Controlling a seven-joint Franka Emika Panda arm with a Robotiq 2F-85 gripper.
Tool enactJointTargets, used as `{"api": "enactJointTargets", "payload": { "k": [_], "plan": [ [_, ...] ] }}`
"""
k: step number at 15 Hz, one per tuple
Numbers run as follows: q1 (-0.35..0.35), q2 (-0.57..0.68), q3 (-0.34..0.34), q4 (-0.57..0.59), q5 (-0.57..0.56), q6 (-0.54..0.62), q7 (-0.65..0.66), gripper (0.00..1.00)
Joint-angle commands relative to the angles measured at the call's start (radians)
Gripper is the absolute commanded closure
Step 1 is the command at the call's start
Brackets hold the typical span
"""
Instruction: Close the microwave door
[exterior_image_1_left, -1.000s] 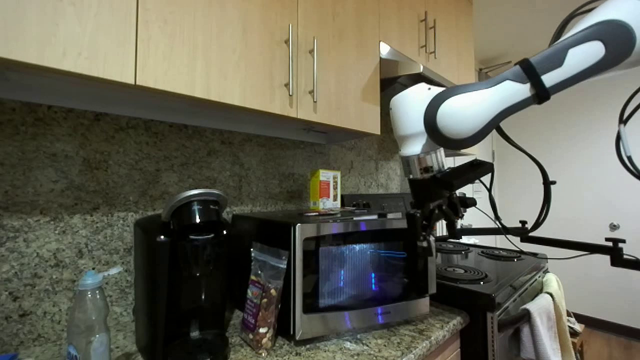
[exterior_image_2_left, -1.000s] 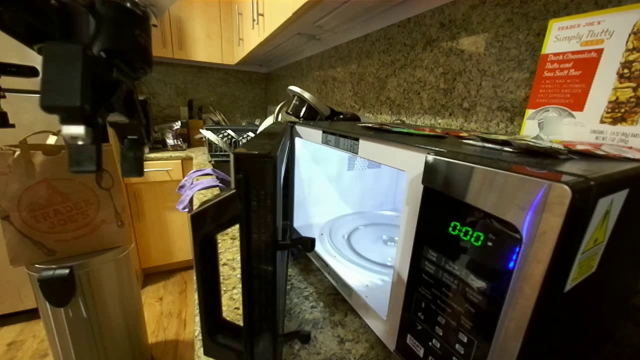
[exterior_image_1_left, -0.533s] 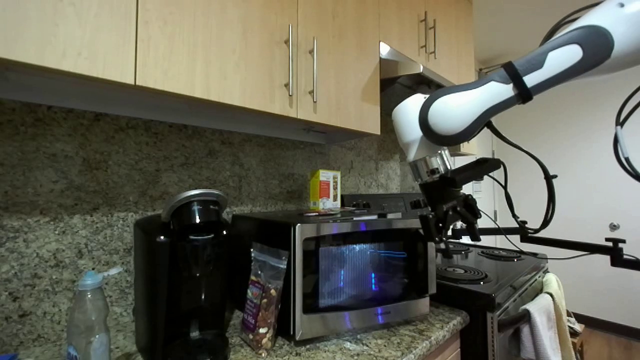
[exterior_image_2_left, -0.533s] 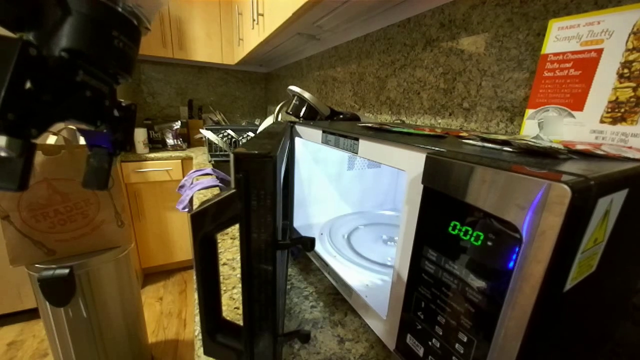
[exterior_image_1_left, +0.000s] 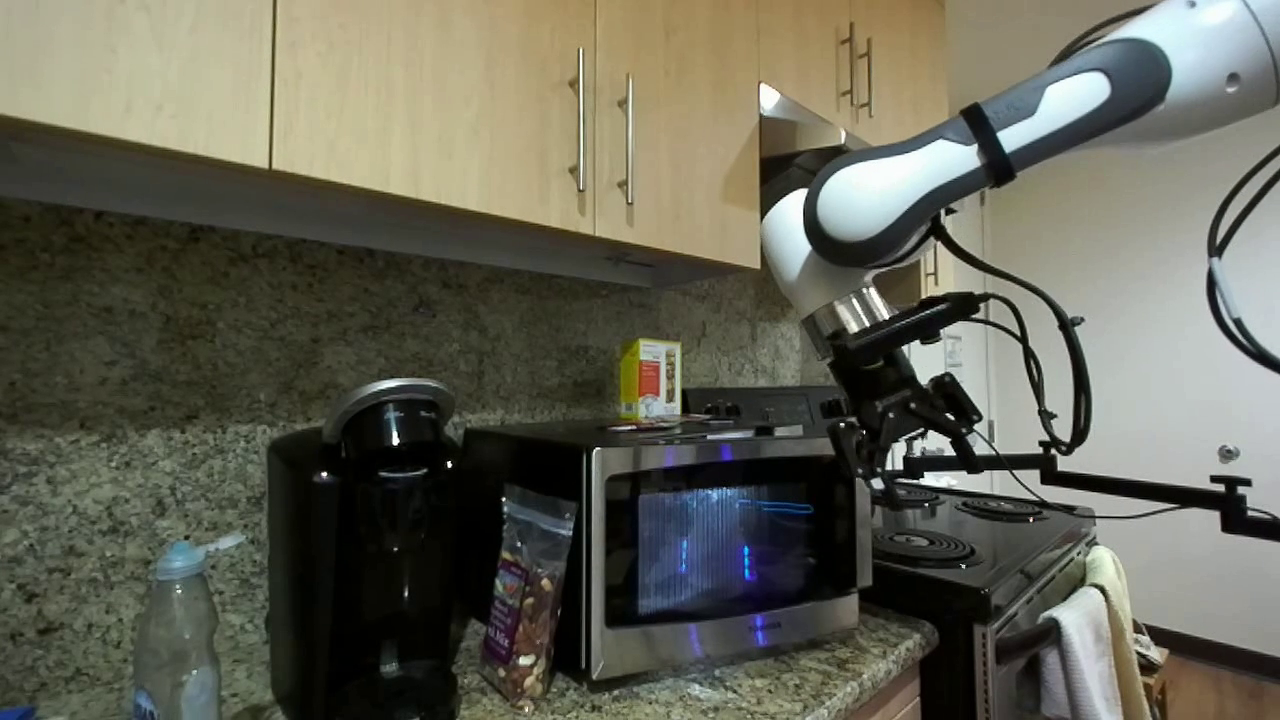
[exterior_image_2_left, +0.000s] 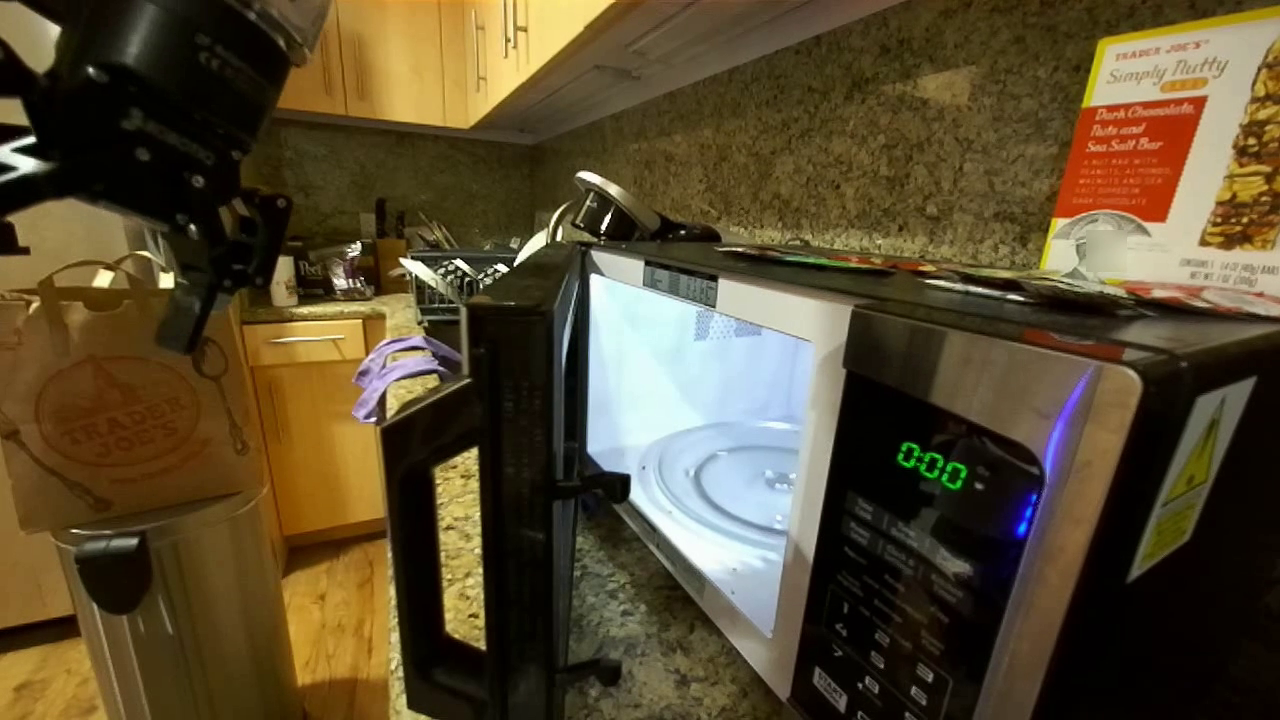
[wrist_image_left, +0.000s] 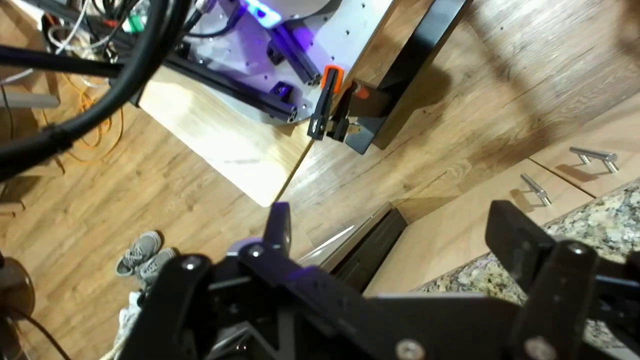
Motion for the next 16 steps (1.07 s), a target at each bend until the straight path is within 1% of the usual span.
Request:
{"api": "enactJointTargets", "payload": {
  "k": [1, 2, 5, 6, 7, 8, 12, 14, 16],
  "plan": [
    [0.009, 0.018, -0.008, 0.011, 0.038, -0.015, 0.030, 0.00],
    [0.011, 0.033, -0.009, 0.018, 0.064, -0.022, 0.047, 0.00],
    [0.012, 0.054, -0.012, 0.025, 0.078, -0.025, 0.059, 0.00],
    [0.012, 0.068, 0.001, 0.039, 0.046, -0.029, 0.091, 0.00],
    [0.000, 0.069, -0.005, 0.045, 0.069, -0.019, 0.148, 0.00],
    [-0.013, 0.064, -0.022, 0.045, 0.111, -0.004, 0.196, 0.00],
    [-0.037, 0.070, -0.086, 0.038, 0.181, 0.013, 0.278, 0.00],
    [-0.051, 0.071, -0.115, 0.027, 0.223, 0.046, 0.320, 0.00],
    [-0.063, 0.065, -0.137, 0.006, 0.276, 0.105, 0.352, 0.00]
  ]
}}
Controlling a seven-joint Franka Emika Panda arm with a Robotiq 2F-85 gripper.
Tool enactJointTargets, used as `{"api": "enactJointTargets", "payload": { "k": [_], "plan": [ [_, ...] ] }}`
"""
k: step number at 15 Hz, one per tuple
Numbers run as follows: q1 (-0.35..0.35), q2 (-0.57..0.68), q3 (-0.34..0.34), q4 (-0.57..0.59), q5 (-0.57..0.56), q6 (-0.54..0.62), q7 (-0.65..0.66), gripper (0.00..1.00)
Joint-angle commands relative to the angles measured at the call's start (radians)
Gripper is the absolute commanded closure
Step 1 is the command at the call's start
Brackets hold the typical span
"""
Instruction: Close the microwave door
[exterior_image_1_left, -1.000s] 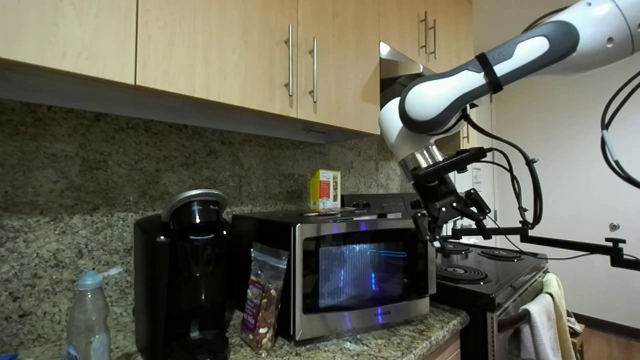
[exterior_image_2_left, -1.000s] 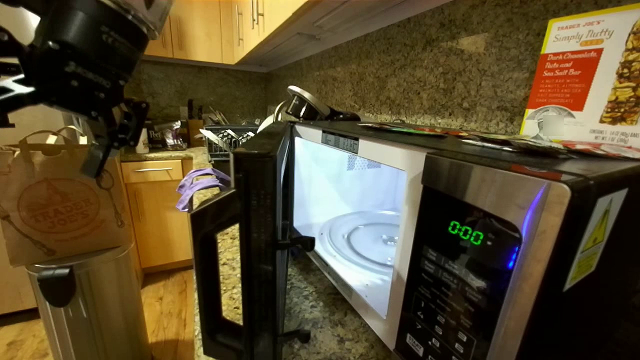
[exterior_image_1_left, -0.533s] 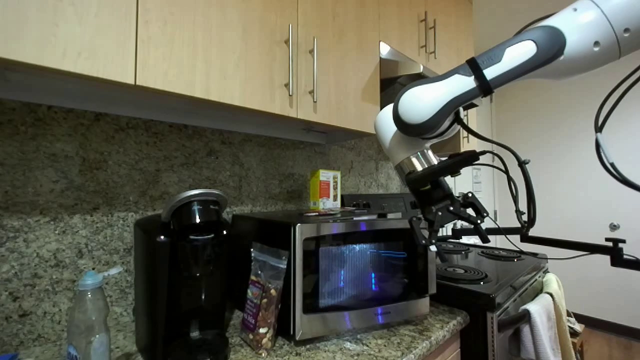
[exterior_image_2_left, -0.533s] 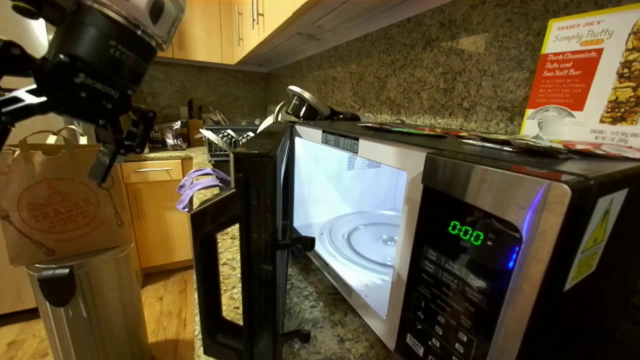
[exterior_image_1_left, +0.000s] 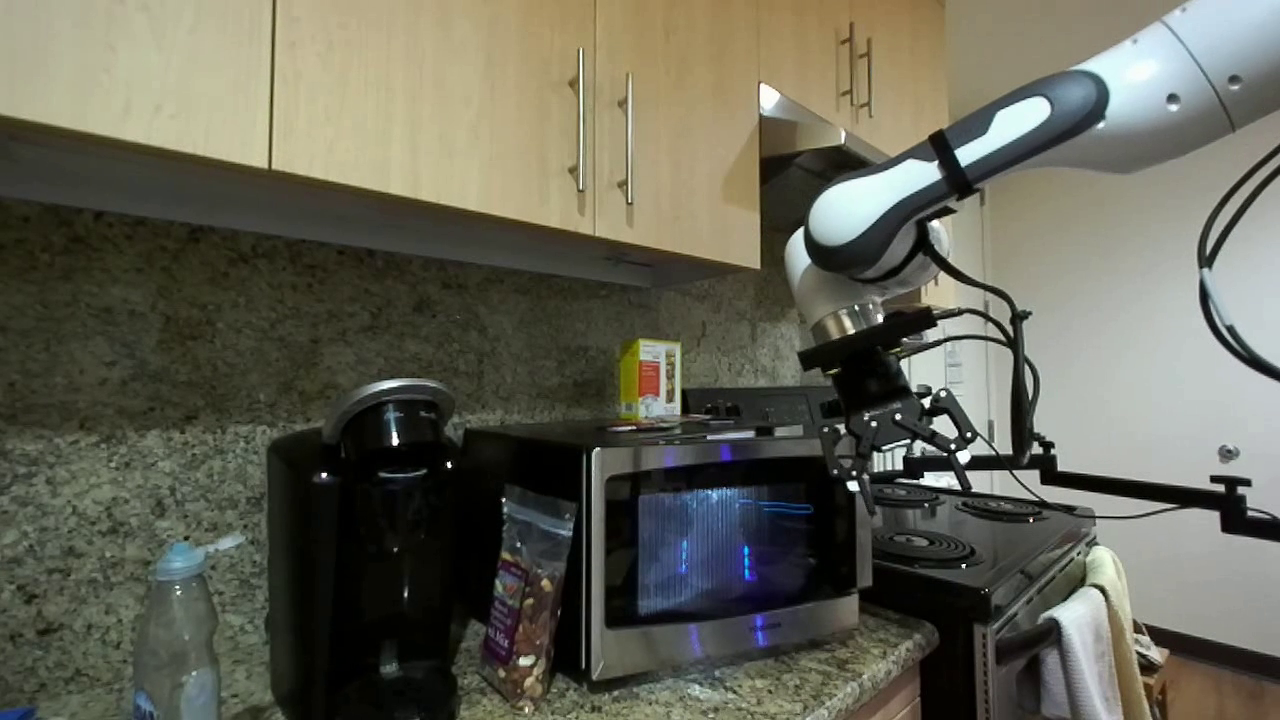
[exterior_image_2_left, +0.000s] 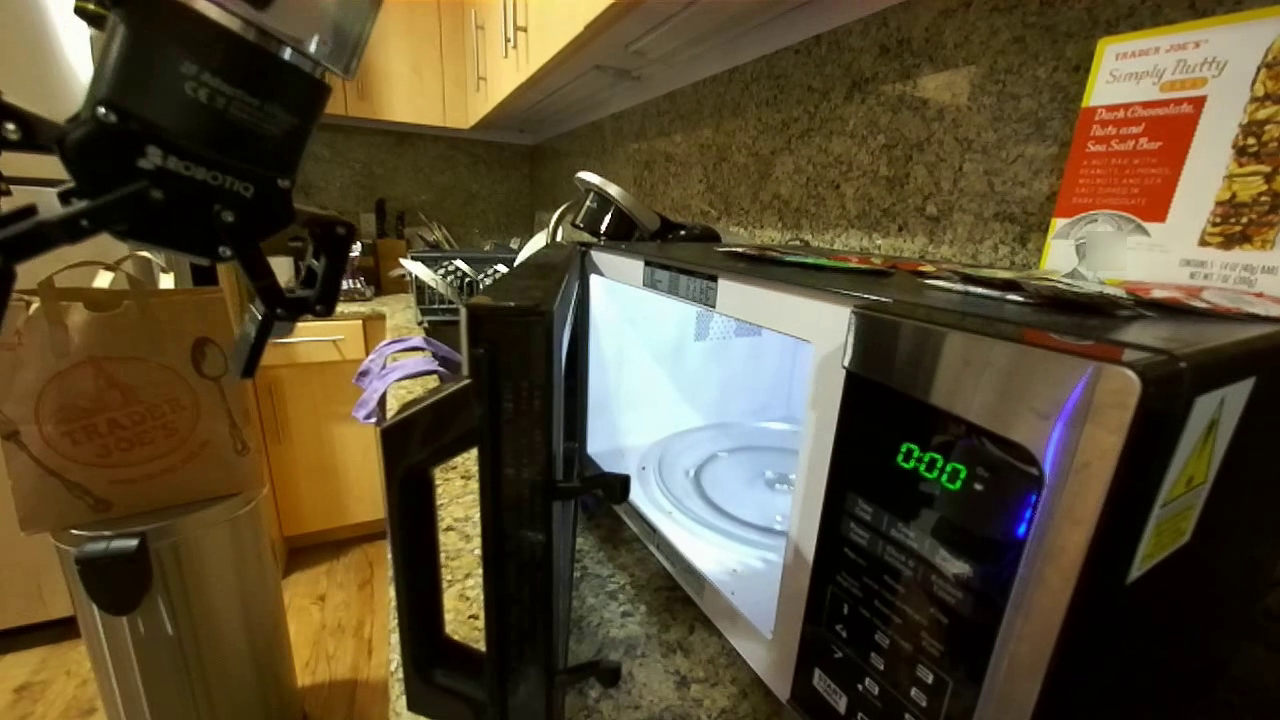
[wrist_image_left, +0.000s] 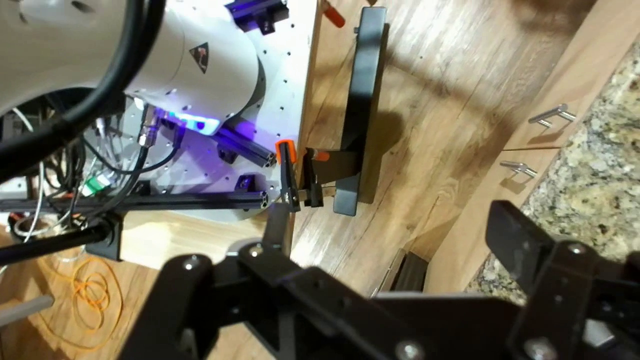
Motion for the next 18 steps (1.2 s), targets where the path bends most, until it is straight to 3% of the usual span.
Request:
{"api": "enactJointTargets", "payload": {
  "k": [1, 6, 11, 16, 18],
  "plan": [
    [-0.025, 0.007, -0.023, -0.037, 0.113, 0.112, 0.086, 0.00],
    [-0.020, -0.021, -0.009, -0.144, 0.229, 0.403, 0.217, 0.00],
    [-0.044, -0.120, 0.004, -0.266, 0.204, 0.618, 0.381, 0.00],
    [-0.115, -0.223, 0.060, -0.378, 0.116, 0.751, 0.612, 0.00],
    [-0.126, -0.232, 0.089, -0.388, 0.063, 0.704, 0.685, 0.00]
  ]
}}
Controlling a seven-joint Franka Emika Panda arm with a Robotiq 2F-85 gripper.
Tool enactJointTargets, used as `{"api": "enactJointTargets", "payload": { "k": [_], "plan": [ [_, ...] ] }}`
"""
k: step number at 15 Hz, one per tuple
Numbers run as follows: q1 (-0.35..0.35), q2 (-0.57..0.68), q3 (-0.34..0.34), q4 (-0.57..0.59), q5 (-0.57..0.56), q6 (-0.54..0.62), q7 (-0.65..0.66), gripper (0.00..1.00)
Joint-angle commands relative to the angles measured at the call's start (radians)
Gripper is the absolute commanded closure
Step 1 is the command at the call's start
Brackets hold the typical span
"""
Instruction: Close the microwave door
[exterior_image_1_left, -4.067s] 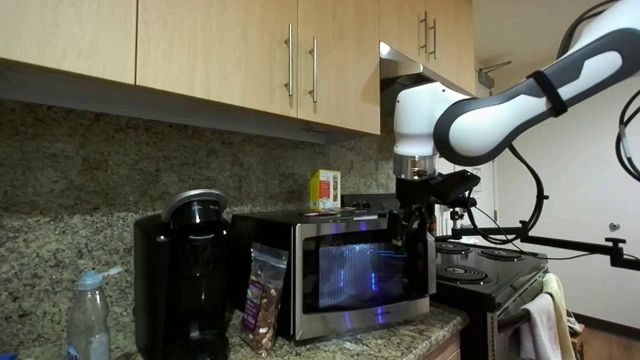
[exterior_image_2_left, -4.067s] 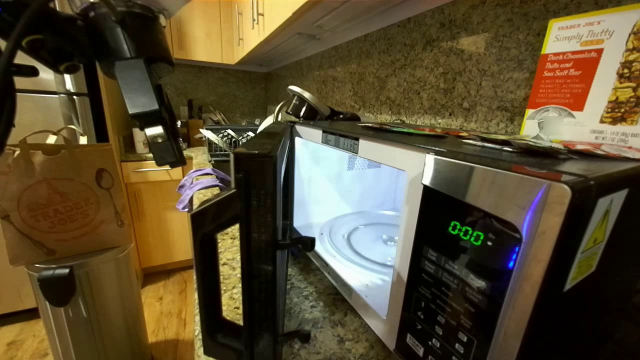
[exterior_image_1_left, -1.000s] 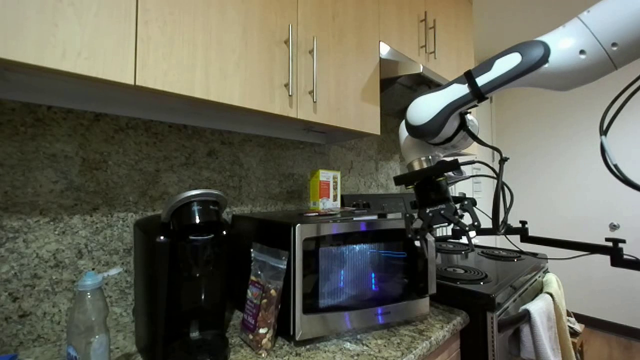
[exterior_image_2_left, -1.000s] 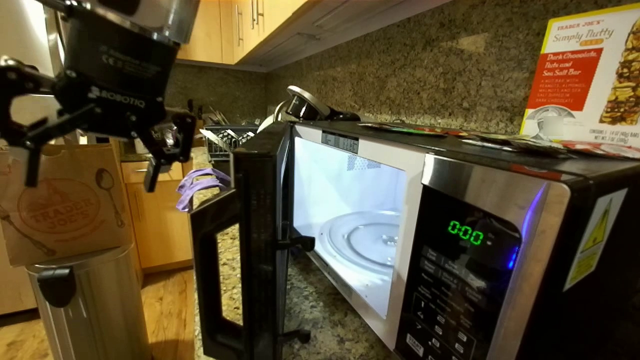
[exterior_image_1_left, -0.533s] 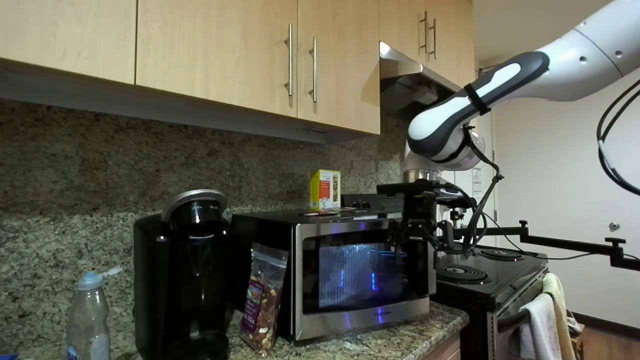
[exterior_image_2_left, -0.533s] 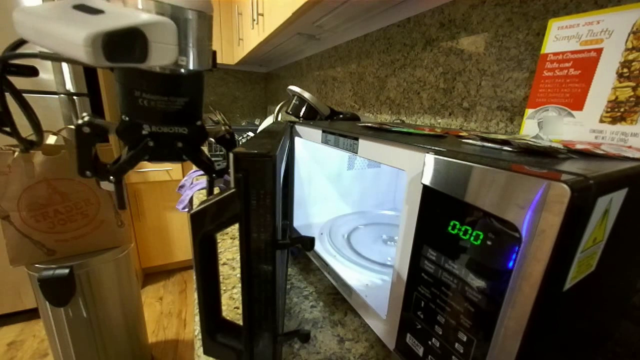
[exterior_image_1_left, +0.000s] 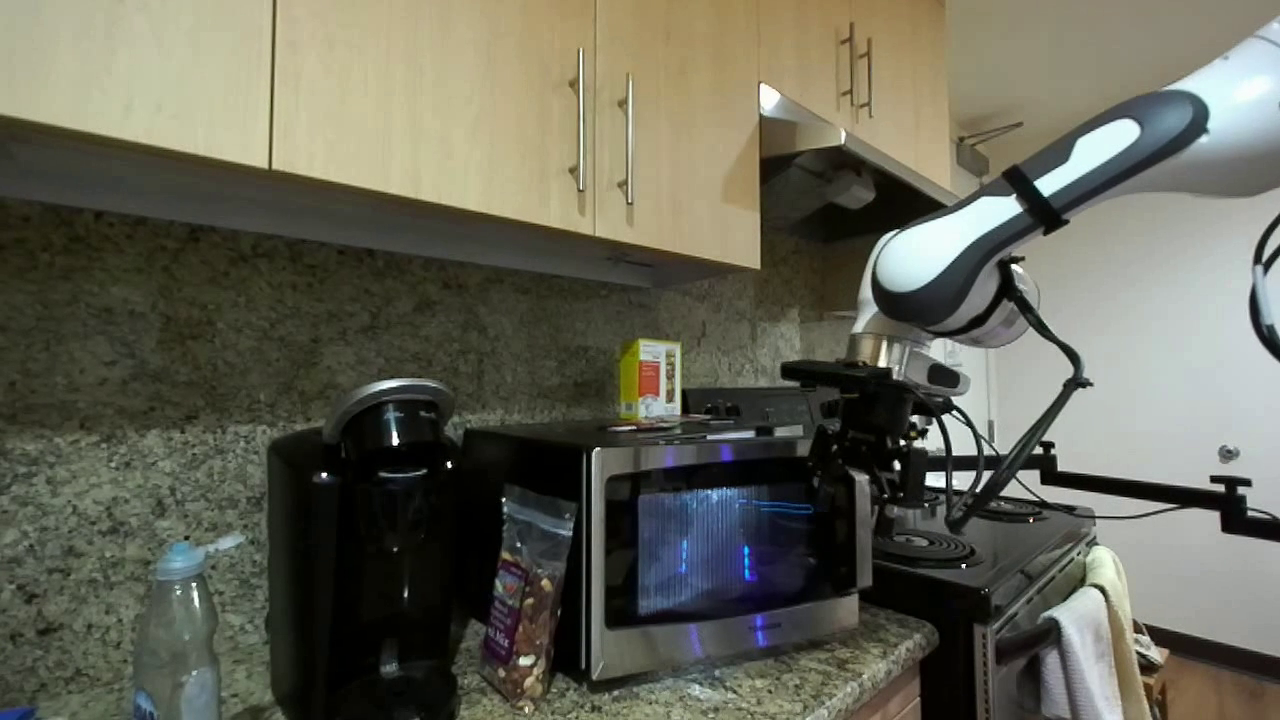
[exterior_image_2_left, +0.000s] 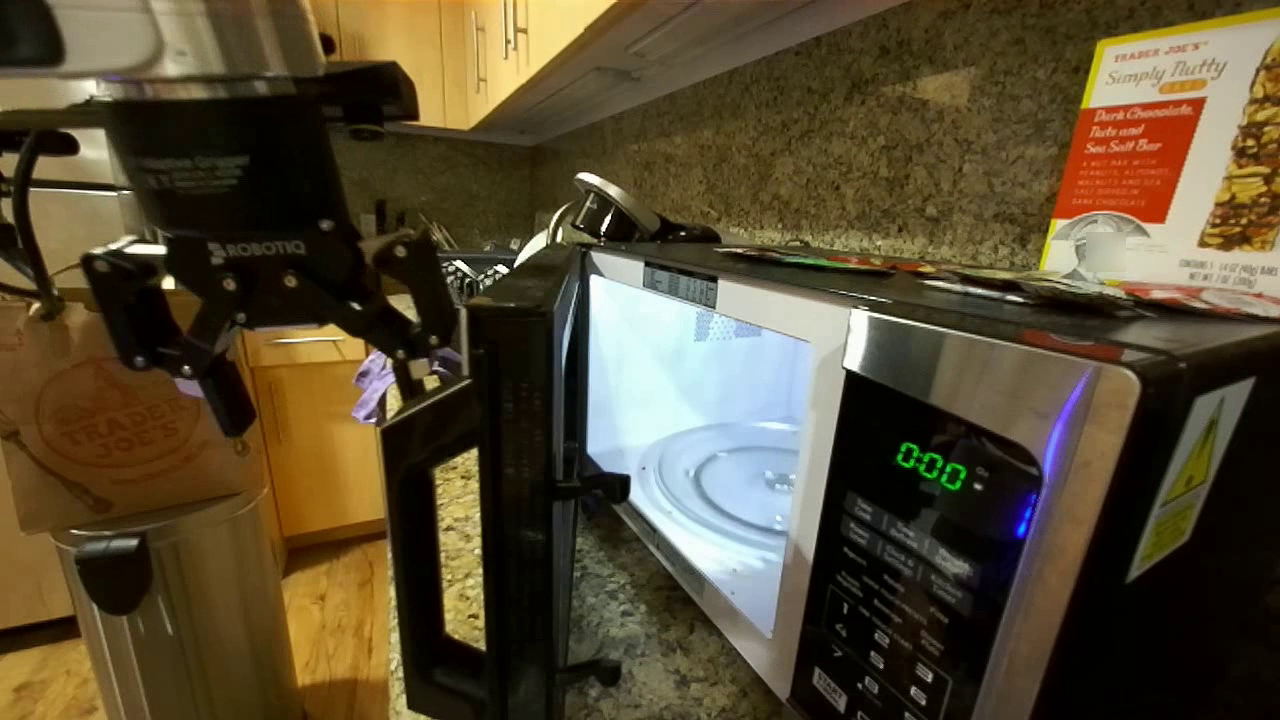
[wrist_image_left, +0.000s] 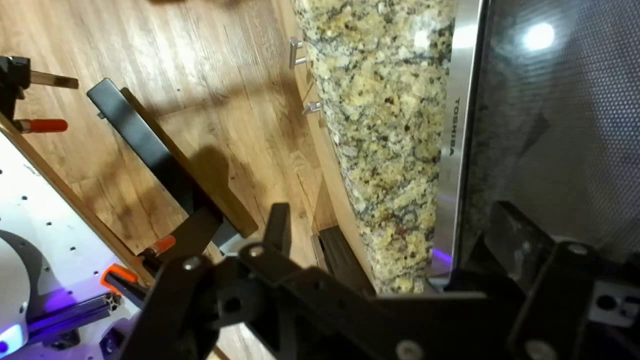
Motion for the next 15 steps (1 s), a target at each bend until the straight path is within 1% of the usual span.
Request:
{"api": "enactJointTargets", "payload": {
  "k": [1, 3, 5, 6, 8, 9, 12, 15],
  "plan": [
    [-0.007, -0.016, 0.012, -0.015, -0.030, -0.004, 0.043, 0.00],
    [-0.008, -0.034, 0.030, -0.037, -0.047, -0.005, 0.082, 0.00],
    [-0.008, -0.036, 0.033, -0.040, -0.048, -0.005, 0.087, 0.00],
    [-0.020, -0.030, 0.045, -0.032, -0.068, -0.015, 0.117, 0.00],
    [-0.034, -0.034, 0.047, -0.024, -0.086, -0.020, 0.135, 0.00],
    [-0.037, -0.035, 0.057, -0.046, -0.098, 0.013, 0.157, 0.00],
    [-0.055, -0.028, 0.063, -0.041, -0.147, 0.030, 0.212, 0.00],
    [-0.072, -0.017, 0.069, -0.041, -0.201, 0.095, 0.257, 0.00]
  ]
}}
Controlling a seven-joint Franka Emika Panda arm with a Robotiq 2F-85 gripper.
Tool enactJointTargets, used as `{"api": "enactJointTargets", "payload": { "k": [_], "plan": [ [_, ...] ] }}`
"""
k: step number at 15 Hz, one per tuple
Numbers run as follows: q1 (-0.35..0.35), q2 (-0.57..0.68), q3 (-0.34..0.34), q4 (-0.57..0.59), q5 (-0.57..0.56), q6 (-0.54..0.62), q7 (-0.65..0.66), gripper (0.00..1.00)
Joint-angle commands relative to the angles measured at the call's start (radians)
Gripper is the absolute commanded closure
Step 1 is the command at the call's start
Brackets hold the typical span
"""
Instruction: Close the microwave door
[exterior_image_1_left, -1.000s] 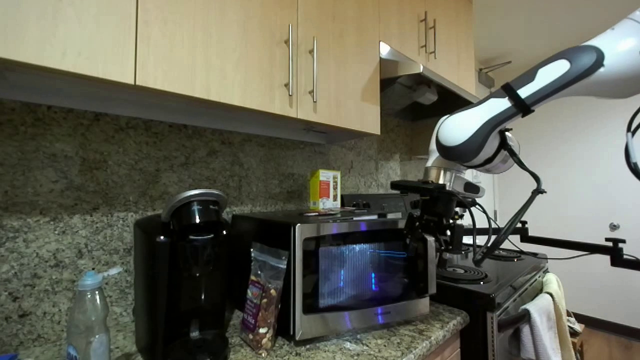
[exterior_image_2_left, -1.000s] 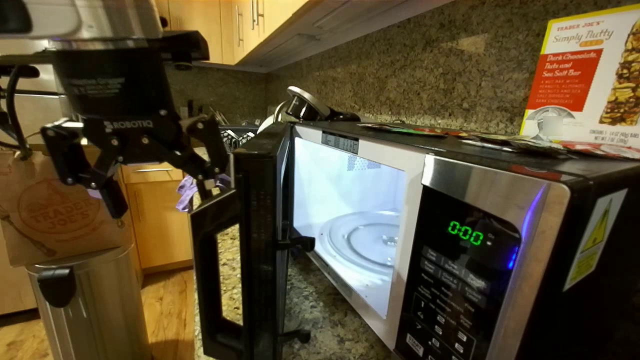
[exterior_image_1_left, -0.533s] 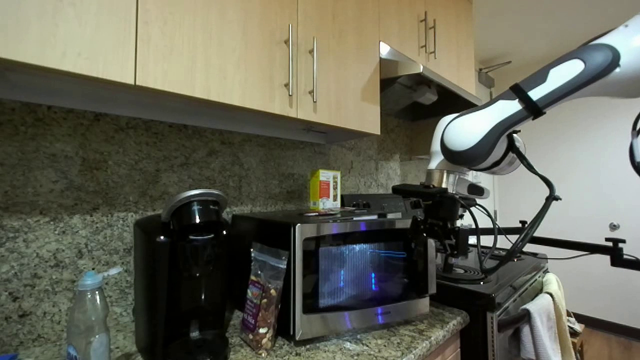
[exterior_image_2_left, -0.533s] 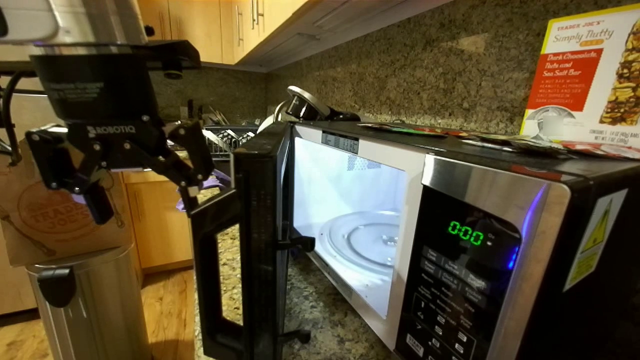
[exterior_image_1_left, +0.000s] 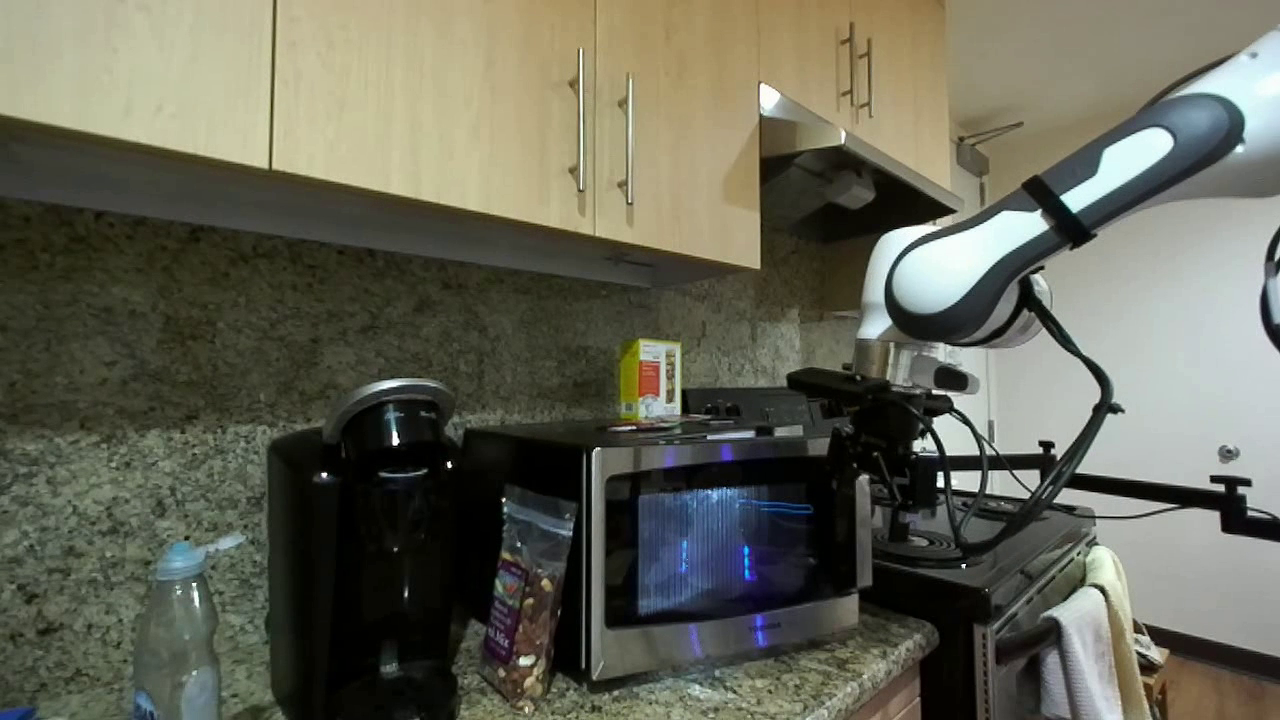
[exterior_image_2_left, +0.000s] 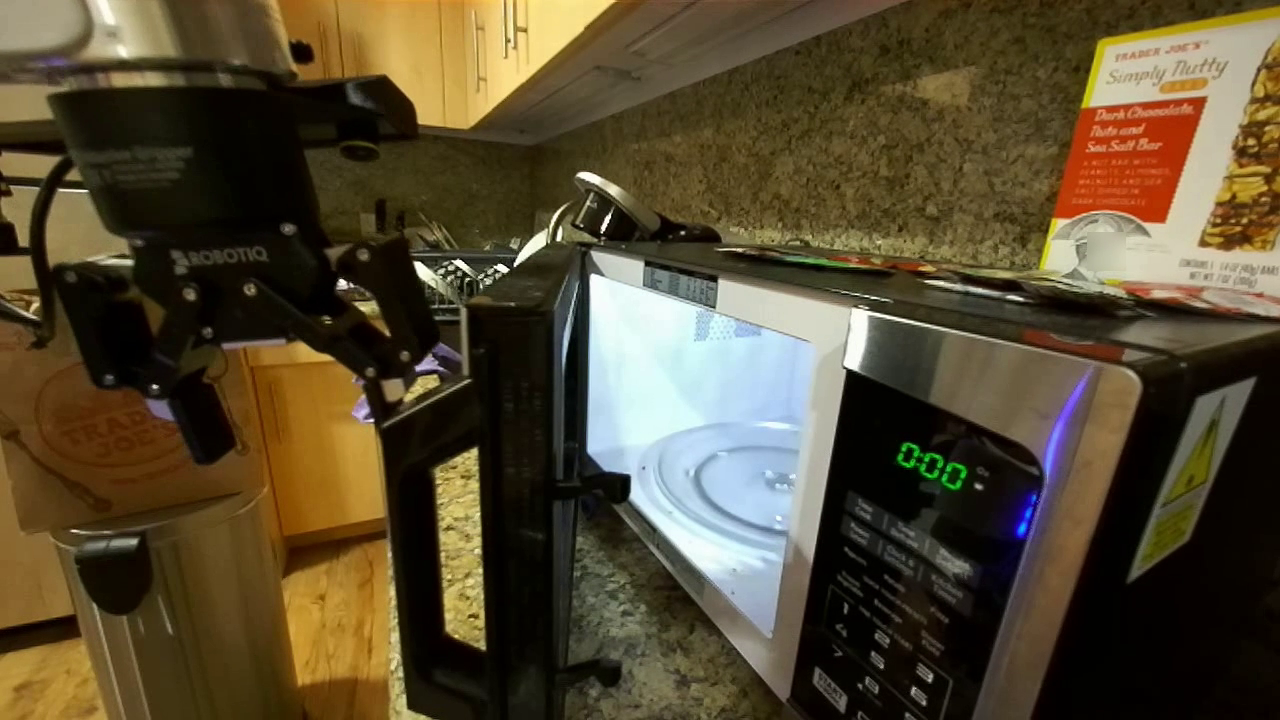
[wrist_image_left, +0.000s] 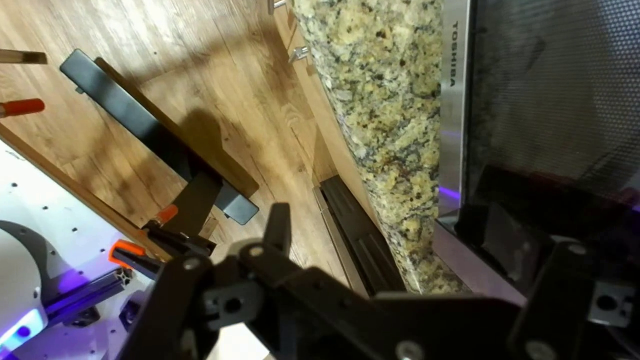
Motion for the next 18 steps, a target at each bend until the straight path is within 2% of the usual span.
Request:
{"api": "enactJointTargets", "payload": {
  "k": [1, 7, 18],
  "plan": [
    [-0.031, 0.016, 0.021, -0.003, -0.070, 0.098, 0.073, 0.00],
    [-0.068, 0.051, 0.014, 0.016, -0.154, 0.252, 0.079, 0.00],
    [-0.090, 0.105, -0.023, 0.084, -0.177, 0.357, 0.016, 0.00]
  ]
}}
